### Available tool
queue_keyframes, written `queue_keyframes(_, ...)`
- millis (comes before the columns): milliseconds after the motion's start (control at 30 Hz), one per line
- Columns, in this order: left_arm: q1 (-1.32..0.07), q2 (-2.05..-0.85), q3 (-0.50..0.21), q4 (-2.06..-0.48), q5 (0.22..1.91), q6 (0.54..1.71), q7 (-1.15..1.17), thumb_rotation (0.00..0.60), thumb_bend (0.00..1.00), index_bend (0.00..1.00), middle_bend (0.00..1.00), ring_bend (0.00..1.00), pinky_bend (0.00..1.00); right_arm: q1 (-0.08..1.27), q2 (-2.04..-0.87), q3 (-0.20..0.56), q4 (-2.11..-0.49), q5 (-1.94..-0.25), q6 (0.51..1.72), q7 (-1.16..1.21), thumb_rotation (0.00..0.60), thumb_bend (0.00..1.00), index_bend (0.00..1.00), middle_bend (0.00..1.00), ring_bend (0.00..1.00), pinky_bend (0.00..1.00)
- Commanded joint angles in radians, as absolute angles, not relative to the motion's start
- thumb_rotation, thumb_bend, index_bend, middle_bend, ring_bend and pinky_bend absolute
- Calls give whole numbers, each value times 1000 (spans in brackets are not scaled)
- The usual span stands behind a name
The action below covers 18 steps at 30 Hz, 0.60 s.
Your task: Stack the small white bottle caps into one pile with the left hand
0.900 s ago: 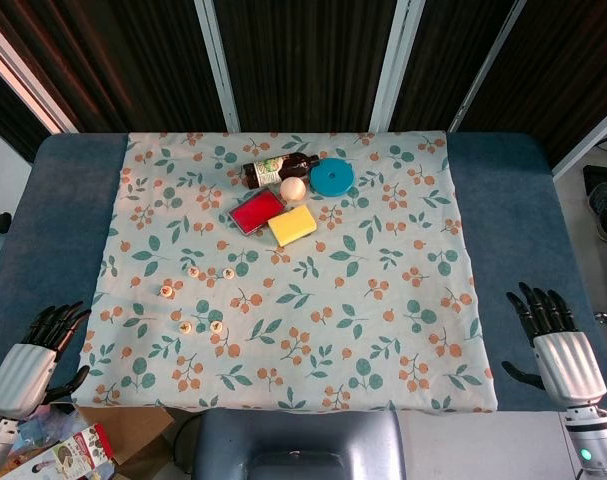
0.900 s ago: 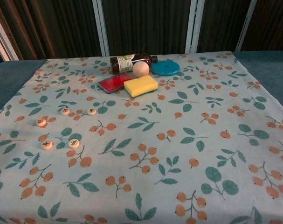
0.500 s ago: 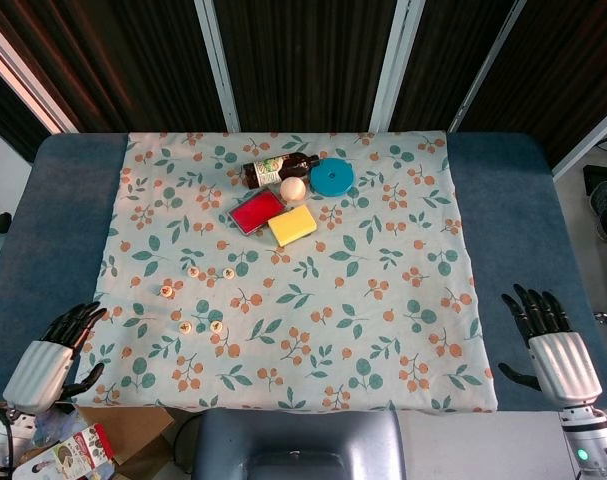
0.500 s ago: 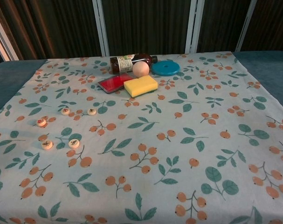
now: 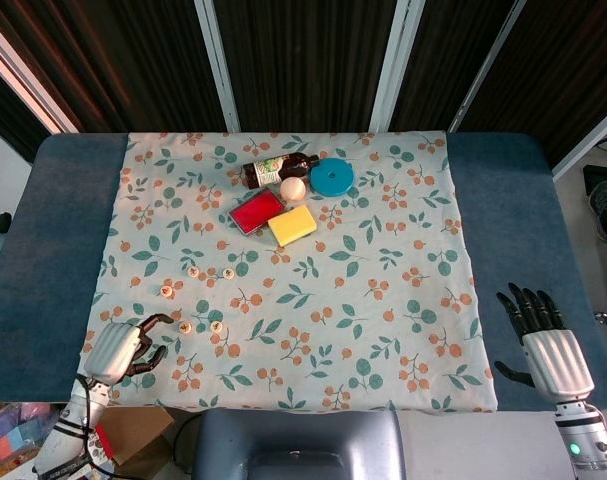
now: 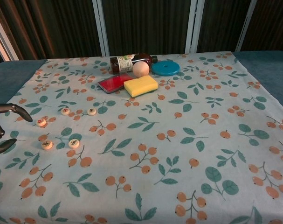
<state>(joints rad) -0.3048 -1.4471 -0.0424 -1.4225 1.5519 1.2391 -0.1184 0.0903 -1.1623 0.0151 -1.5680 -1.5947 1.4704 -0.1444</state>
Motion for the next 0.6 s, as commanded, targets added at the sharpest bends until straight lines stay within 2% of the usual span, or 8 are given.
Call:
queue_keyframes(33, -348, -1505, -77, -1401, 1475, 1174, -45, 600, 432, 318, 1000, 1000, 1000, 92, -1163, 16, -1567, -1592, 1468, -146, 600, 48, 0, 0, 0, 0)
queue_keyframes(600, -400, -1598, -97, -1335, 1351, 1085, 67, 600, 429, 339, 1000, 1000, 1000, 94, -1162, 17, -1569, -1584, 1465, -140, 600, 48, 0, 0, 0, 0)
